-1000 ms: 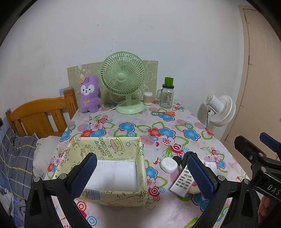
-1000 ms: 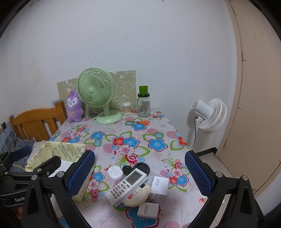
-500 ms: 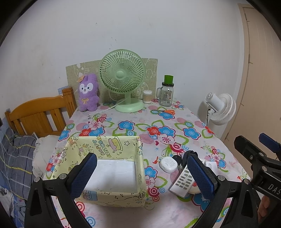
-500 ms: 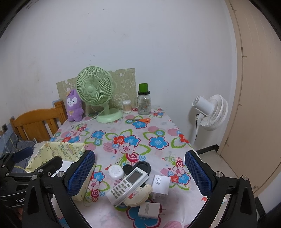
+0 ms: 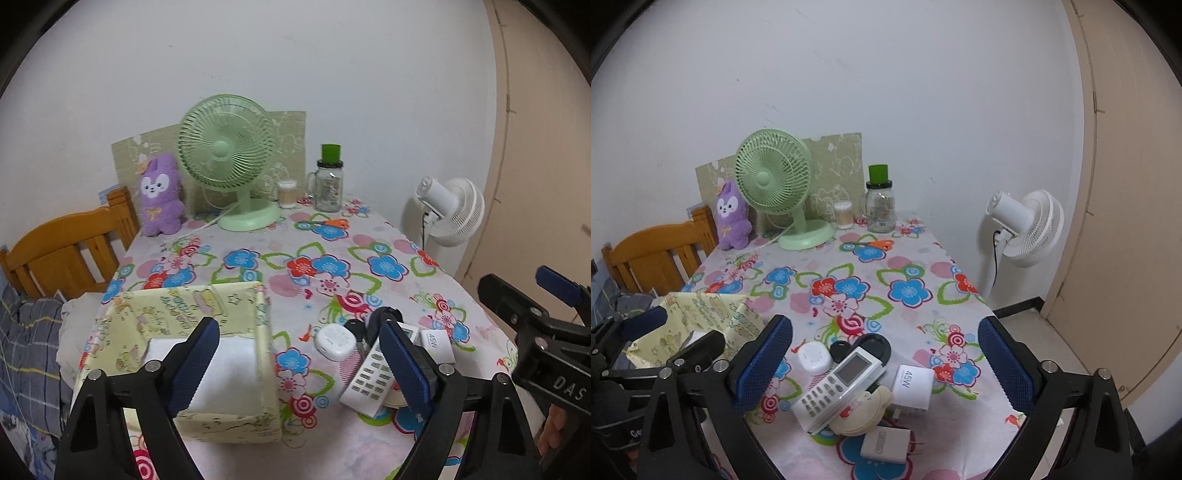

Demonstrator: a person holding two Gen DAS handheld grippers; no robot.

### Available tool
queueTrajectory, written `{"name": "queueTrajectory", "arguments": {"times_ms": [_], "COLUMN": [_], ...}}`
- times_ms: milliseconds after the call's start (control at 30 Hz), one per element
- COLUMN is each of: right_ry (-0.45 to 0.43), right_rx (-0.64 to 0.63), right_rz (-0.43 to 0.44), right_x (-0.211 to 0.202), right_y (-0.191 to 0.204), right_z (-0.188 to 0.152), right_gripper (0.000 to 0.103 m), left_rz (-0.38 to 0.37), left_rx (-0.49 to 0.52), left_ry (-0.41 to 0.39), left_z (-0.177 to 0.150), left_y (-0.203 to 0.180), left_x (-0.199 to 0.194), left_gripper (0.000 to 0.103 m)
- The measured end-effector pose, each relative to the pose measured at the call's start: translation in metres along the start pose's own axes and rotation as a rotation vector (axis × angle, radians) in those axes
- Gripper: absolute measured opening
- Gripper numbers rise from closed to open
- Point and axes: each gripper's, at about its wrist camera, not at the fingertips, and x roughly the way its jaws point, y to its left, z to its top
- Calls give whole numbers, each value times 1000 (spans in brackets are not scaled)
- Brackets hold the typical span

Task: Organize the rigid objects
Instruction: 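Grasp the white remote with the left tool while the right tool grasps the white square charger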

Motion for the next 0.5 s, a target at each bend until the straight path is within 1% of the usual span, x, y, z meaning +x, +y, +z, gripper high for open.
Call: {"name": "queueTrajectory", "arguments": {"times_ms": [200,500], "right_ry": [38,97], "right_rx": [1,4], "right_rz": [-19,-37], "right_x": [15,38], "right_y": [-11,-24], "right_z": [-3,-11], "right_gripper": [96,92], "left_rz": [-38,-91], "left_rx": [31,60], "left_ry": [31,85], "left_z": [-1,-5], "left_y": [-18,-40], "left_x": [15,40], "left_gripper": [81,78]}}
